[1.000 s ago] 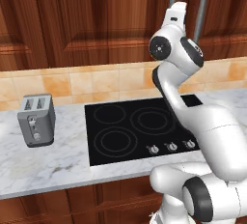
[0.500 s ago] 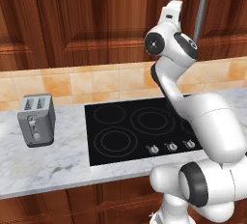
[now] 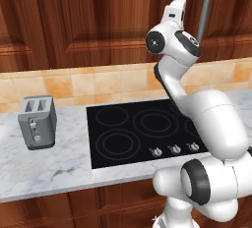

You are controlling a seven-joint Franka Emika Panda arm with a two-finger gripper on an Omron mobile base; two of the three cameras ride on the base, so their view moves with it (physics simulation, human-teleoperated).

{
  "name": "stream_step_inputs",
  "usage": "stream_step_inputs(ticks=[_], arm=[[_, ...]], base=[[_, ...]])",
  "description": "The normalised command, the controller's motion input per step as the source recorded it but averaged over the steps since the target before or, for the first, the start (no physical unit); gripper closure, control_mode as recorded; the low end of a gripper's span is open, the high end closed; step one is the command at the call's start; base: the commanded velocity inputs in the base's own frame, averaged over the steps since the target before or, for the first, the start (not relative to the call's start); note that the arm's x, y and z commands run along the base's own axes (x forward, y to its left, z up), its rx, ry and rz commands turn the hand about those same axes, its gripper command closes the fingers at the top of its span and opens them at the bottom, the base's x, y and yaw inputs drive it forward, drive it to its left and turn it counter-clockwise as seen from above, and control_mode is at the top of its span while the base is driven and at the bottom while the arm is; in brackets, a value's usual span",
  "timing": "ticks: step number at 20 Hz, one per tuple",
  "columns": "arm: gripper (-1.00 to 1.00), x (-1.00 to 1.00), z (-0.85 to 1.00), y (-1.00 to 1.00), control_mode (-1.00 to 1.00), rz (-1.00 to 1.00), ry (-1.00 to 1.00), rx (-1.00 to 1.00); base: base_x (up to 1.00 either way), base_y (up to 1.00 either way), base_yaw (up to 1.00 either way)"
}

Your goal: Open the cabinet, retrieve the rolling pin, and place it next to the meat on the cutting board to prepare for tenderizing.

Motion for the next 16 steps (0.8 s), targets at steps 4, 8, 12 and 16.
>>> stream_step_inputs(ticks=[4, 8, 12, 16], arm=[[-1.00, 0.29, 0.00, -0.09, -1.00, -0.02, 0.00, 0.00], [-1.00, 0.25, 0.00, -0.12, -1.00, -0.02, 0.00, 0.00], [-1.00, 0.07, -0.04, -0.21, -1.00, -0.02, -0.02, 0.00], [-1.00, 0.00, -0.10, -0.32, -1.00, -0.04, -0.04, 0.00]], base=[[0.00, 0.00, 0.00], [0.00, 0.00, 0.00], [0.00, 0.00, 0.00], [0.00, 0.00, 0.00]])
